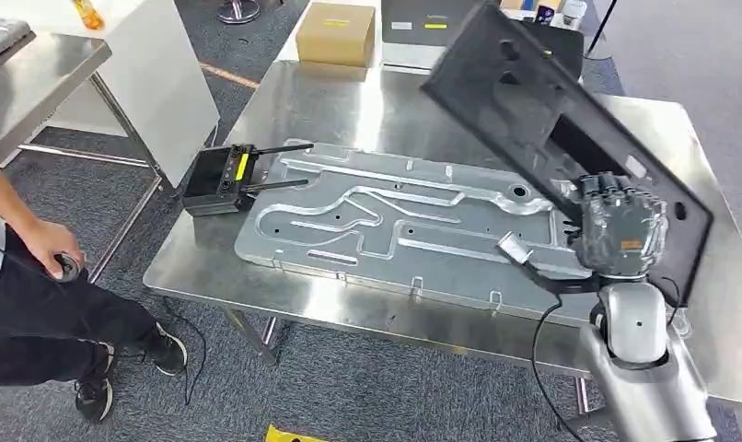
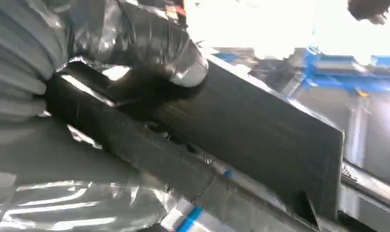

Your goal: Take the parts from the cabinet and place them on the table.

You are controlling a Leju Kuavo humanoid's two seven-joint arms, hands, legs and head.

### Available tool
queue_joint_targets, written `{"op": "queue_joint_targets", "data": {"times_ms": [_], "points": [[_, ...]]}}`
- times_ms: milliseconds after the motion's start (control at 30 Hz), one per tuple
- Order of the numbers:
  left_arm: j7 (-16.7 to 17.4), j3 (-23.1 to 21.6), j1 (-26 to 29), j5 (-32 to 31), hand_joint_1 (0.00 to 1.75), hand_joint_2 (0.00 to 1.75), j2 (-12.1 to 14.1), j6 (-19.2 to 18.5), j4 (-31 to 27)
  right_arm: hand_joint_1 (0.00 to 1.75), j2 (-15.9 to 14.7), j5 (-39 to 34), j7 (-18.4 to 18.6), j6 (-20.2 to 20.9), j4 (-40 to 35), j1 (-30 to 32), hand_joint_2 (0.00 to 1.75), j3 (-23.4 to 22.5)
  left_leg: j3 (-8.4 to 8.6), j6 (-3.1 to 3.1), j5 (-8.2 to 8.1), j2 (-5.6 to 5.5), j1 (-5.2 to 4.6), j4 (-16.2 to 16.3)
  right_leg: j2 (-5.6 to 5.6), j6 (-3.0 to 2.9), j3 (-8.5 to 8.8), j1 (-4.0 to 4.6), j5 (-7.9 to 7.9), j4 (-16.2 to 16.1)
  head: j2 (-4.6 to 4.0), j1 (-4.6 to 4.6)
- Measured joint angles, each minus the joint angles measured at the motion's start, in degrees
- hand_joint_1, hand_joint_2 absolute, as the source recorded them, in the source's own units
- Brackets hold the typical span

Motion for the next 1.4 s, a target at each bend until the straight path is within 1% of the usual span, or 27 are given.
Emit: {"op": "queue_joint_targets", "data": {"times_ms": [33,67,100,167,200,300,367,500,600,800,833,933,967,1000,1033,1067,1200,1233,1400], "points": [[0.09,-0.13,0.02,0.00,0.00,0.00,0.00,0.00,0.00,1.75,-0.71,0.15,0.65,-0.09,1.58,-0.51,1.75,0.24,0.01,0.00,0.00,0.01,0.00,0.00,0.00,0.00,0.00,-0.01,0.00,0.00,0.00,-0.02],[0.28,-0.17,0.00,0.00,0.00,0.00,0.00,0.00,0.00,1.75,-1.44,0.35,2.65,0.35,2.97,-1.41,1.75,0.92,0.00,0.00,0.00,0.01,0.00,0.00,0.04,0.02,0.00,-0.01,0.01,0.00,0.00,-0.02],[0.37,-0.22,-0.07,0.00,0.00,0.00,-0.02,0.00,0.00,1.75,-2.50,0.44,5.61,1.44,4.05,-2.23,1.75,2.31,0.00,0.00,0.00,0.02,0.00,0.00,0.04,0.02,0.00,-0.01,0.01,0.00,0.00,-0.02],[0.50,-0.41,-0.08,0.00,0.00,0.00,-0.11,0.00,0.00,1.75,-4.33,0.46,10.04,2.80,6.78,-4.34,1.75,5.08,0.00,0.00,0.00,0.02,0.00,0.01,0.02,0.02,-0.01,-0.01,0.01,0.00,0.00,-0.02],[0.48,-0.59,-0.07,0.00,0.00,0.00,-0.13,0.02,0.00,1.75,-5.09,0.46,11.85,3.04,8.74,-5.43,1.75,6.65,0.00,0.00,0.00,0.02,0.00,0.01,0.01,0.02,-0.01,-0.01,0.01,0.00,0.00,-0.02],[0.57,-1.22,-0.08,0.00,0.00,0.00,-0.20,0.02,0.00,1.75,-6.51,0.46,15.81,3.78,12.59,-7.90,1.75,11.46,0.00,0.00,0.00,0.03,0.00,0.01,0.03,0.02,0.00,-0.01,0.02,0.00,0.00,-0.02],[0.85,-1.55,-0.20,0.02,0.00,0.00,-0.33,0.04,0.00,1.75,-6.95,0.46,19.43,4.11,15.45,-9.21,1.75,16.38,0.02,0.00,0.00,0.04,0.00,0.02,0.04,0.02,-0.01,-0.01,0.02,0.00,0.00,-0.02],[1.11,-1.64,-0.22,0.04,0.00,0.00,-0.46,0.17,0.00,1.75,-7.36,0.50,20.50,4.18,18.37,-10.47,1.75,22.11,0.00,0.00,0.00,0.00,0.01,0.02,0.02,0.02,-0.03,0.01,0.01,0.00,0.00,-0.02],[1.16,-1.64,-0.21,0.04,0.00,0.00,-0.46,0.17,0.00,1.75,-7.51,0.50,20.76,4.17,19.55,-10.90,1.75,23.62,-0.02,-0.01,0.00,-0.01,0.01,0.02,0.01,0.02,-0.04,0.01,0.01,0.00,0.00,-0.02],[1.18,-1.68,-0.23,0.04,0.00,0.00,-0.46,0.17,0.00,1.75,-7.67,0.50,21.26,4.33,20.98,-11.52,1.75,25.09,-0.03,-0.01,0.00,0.00,0.01,0.01,0.01,0.02,-0.04,0.01,0.01,0.00,0.00,-0.02],[1.18,-1.73,-0.25,0.04,0.00,0.00,-0.46,0.17,0.00,1.75,-7.65,0.50,21.68,4.55,21.28,-11.76,1.75,25.71,-0.03,-0.01,0.00,0.01,0.01,0.01,0.00,0.02,-0.03,0.01,0.01,0.00,0.00,-0.02],[1.18,-2.14,-0.38,0.15,0.00,0.00,-0.46,0.15,0.00,1.75,-6.86,0.50,22.92,4.87,23.55,-12.65,1.75,29.56,-0.05,-0.01,0.00,0.01,0.01,0.00,0.02,0.02,-0.02,0.01,0.01,0.00,0.00,-0.02],[1.18,-2.32,-0.42,0.15,0.00,0.00,-0.46,0.09,0.00,1.54,-6.33,0.50,23.01,4.87,24.46,-12.86,1.75,30.82,-0.02,-0.01,0.00,0.01,0.01,0.01,0.04,0.02,-0.02,0.01,0.02,0.00,0.00,-0.02],[1.18,-2.45,-0.49,0.17,0.00,0.00,-0.46,0.04,0.00,1.03,-5.94,0.50,23.03,4.87,25.11,-12.84,1.75,31.74,-0.01,-0.01,0.00,0.02,0.01,0.01,0.03,0.02,-0.03,0.01,0.02,0.00,0.00,-0.02],[1.18,-2.67,-0.56,0.20,0.00,0.00,-0.48,0.02,0.00,0.12,-5.33,0.50,23.03,5.09,25.74,-12.65,1.75,32.85,-0.03,0.00,0.01,-0.01,0.01,0.01,-0.01,0.02,-0.03,0.02,0.01,0.00,0.00,-0.02],[1.18,-2.73,-0.58,0.22,0.00,0.00,-0.46,0.02,0.00,0.00,-4.78,0.50,23.03,5.25,26.09,-12.53,1.75,33.25,-0.04,-0.01,0.02,-0.06,0.01,0.01,-0.06,0.02,-0.04,0.02,0.01,0.00,0.00,-0.02],[1.20,-2.88,-0.58,0.24,0.00,0.00,-0.46,-0.07,0.00,0.00,-3.08,0.52,23.14,4.57,27.95,-12.62,1.75,34.82,-0.03,-0.01,0.02,-0.04,0.01,0.01,-0.05,0.02,-0.03,0.03,0.01,0.00,0.00,-0.02],[1.22,-2.88,-0.54,0.26,0.00,0.00,-0.46,-0.07,0.00,0.00,-2.93,0.50,23.14,4.61,28.17,-12.61,0.00,35.12,-0.04,-0.01,0.02,-0.04,0.01,0.01,-0.05,0.02,-0.03,0.03,0.01,0.00,0.00,-0.02],[1.29,-2.88,-0.32,0.33,0.00,0.00,-0.46,0.02,0.00,0.00,-2.45,0.52,22.60,5.11,28.73,-12.49,0.00,35.73,-0.03,0.00,0.01,-0.04,0.01,0.01,-0.05,0.03,-0.03,0.03,0.01,0.00,0.00,-0.02]]}}
